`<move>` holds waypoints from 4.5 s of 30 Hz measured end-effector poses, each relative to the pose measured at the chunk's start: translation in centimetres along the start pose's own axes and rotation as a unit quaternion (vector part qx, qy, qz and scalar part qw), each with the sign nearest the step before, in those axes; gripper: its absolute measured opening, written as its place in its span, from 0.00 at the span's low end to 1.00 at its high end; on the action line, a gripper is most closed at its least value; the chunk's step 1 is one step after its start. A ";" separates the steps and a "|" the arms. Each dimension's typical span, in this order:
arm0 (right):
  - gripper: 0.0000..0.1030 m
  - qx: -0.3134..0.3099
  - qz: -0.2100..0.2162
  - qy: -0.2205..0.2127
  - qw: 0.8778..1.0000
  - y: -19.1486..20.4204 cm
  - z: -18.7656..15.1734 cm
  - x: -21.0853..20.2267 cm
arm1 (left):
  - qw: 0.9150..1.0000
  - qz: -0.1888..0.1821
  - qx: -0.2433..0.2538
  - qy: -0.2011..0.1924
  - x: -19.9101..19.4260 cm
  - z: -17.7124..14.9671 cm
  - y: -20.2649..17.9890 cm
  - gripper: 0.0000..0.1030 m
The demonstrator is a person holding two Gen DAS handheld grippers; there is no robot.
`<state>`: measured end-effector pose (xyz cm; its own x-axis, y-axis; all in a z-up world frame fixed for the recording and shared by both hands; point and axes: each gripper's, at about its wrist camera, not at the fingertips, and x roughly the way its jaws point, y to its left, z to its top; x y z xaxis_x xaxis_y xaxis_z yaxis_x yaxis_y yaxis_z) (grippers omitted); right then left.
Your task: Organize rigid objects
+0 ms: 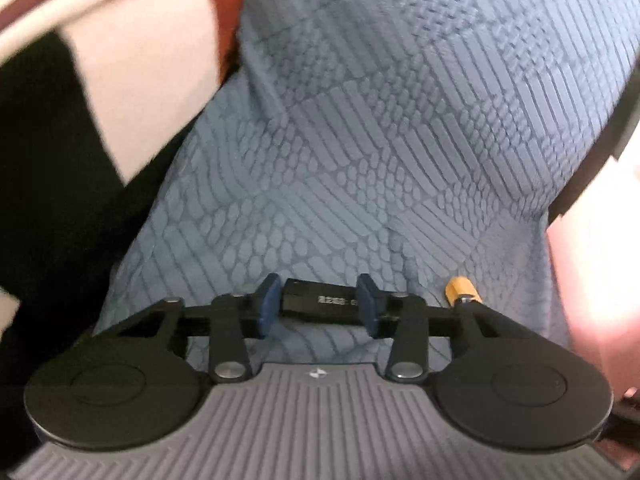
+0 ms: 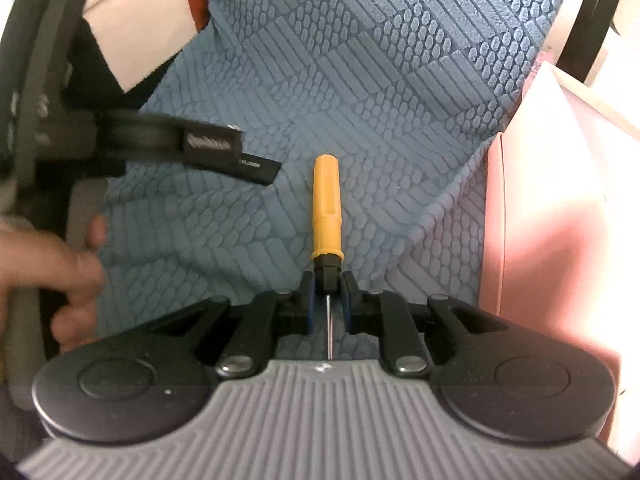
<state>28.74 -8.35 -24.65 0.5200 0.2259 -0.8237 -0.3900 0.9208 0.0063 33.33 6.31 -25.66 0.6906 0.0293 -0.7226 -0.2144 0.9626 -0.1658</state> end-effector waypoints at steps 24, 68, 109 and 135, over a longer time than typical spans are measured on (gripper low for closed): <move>0.32 0.026 0.020 0.002 0.999 -0.2 -0.8 0.7 | 0.996 0.042 0.076 -0.005 0.6 -1.7 -2.7 0.96; 0.21 0.047 0.027 -0.027 0.998 -0.5 -1.7 -1.0 | 0.998 0.014 0.060 -0.023 -5.7 -3.3 -0.8 0.85; 0.21 0.033 0.015 -0.024 0.999 1.3 -1.6 -1.4 | 0.999 -0.019 0.021 -0.018 -9.4 -5.4 2.0 0.83; 0.20 0.093 -0.007 -0.160 0.983 -1.2 -2.1 -16.5 | 0.994 -0.085 0.041 -0.057 -17.3 -4.5 -1.5 0.83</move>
<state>19.02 -13.87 -12.22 0.7480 0.2733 -0.6048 -0.2509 0.9601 0.1235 18.63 3.17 -15.95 0.7864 -0.1100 -0.6079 -0.0338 0.9749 -0.2201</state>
